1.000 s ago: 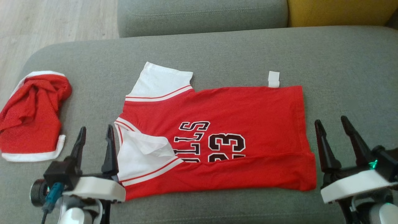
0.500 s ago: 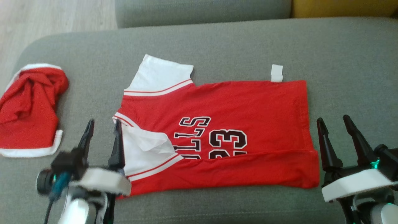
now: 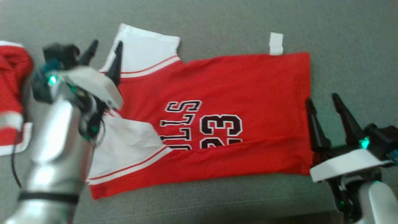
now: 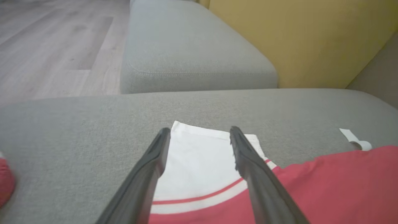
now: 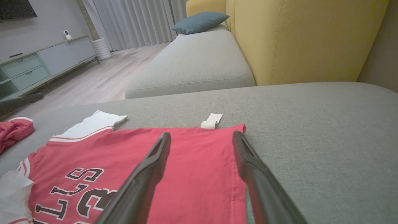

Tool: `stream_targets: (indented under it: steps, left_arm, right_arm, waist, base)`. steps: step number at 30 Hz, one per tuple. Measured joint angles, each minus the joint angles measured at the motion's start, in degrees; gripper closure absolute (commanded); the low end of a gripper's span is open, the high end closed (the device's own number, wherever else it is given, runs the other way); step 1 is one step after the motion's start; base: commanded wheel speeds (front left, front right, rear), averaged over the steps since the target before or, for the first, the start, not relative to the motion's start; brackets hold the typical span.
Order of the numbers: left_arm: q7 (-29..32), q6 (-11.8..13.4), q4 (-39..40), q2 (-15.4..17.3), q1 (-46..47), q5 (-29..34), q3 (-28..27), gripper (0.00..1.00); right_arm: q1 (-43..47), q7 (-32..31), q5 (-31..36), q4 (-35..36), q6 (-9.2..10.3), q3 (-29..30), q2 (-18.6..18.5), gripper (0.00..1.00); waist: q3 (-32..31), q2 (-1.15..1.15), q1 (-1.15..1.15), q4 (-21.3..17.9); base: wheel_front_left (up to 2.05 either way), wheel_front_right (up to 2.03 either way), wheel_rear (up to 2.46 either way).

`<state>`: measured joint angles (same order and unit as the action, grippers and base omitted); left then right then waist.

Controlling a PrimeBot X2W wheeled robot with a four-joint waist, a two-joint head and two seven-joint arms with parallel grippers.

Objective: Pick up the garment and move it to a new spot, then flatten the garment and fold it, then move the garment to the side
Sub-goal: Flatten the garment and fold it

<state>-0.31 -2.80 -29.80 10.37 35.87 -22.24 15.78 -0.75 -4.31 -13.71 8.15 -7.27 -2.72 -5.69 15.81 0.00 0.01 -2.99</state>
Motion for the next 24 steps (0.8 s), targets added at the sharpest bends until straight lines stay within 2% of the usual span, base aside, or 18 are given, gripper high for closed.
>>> stream_targets:
  steps: [5,9,14,20,21,22,23,24]
  left_arm:
    - [3.05,-2.86,-12.83,1.90,9.87,-1.20,-0.02,0.00]
    - [6.93,-4.13,-20.37,4.41,16.90,-2.64,0.27,0.00]
    - [12.95,-4.34,-26.53,7.43,23.38,-4.53,2.24,0.00]
    - [19.12,-4.78,-29.64,9.25,26.38,-6.73,4.89,0.00]
    - [20.20,-4.77,-29.87,9.27,27.03,-7.14,5.59,0.06]
    - [20.20,-4.77,-29.87,9.27,27.03,-7.14,5.59,0.58]
    - [20.74,-4.74,-29.91,9.31,27.21,-7.31,6.13,1.00]
    - [20.87,-4.75,-29.91,9.35,27.21,-7.27,6.77,1.00]
  right_arm:
    - [-2.65,1.30,-0.70,-2.10,0.00,-2.23,0.11,0.00]
    - [-4.62,2.40,-1.49,-3.83,0.00,-3.70,0.37,0.00]
    - [-6.27,3.91,-2.21,-6.12,0.00,-4.66,1.11,0.00]
    - [-6.64,4.69,-2.45,-8.21,0.00,-4.66,1.15,0.00]
    - [-6.91,4.76,-2.47,-8.45,0.00,-4.56,1.15,0.00]
    - [-6.91,4.76,-2.47,-8.45,0.00,-4.56,1.15,0.00]
    - [-7.22,4.75,-2.58,-8.59,0.00,-4.53,1.14,0.00]
    - [-7.48,4.72,-2.88,-8.67,0.00,-4.53,1.05,0.00]
  waist:
    - [3.11,0.00,0.00,-3.46]
    - [5.99,0.00,0.00,-6.18]
    - [9.26,0.00,0.00,-9.28]
    - [10.94,0.00,0.00,-11.24]
    - [10.89,0.00,0.00,-11.19]
    - [10.89,0.00,0.00,-11.19]
    - [10.81,0.00,0.00,-11.12]
    - [10.70,0.00,0.00,-11.04]
  base:
    - [0.00,0.00,0.00]
    - [0.00,0.00,0.00]
    - [0.00,0.00,0.00]
    - [0.00,0.00,0.00]
    - [0.00,0.00,0.00]
    - [0.00,0.00,0.00]
    - [0.00,0.00,0.00]
    - [0.00,0.00,0.00]
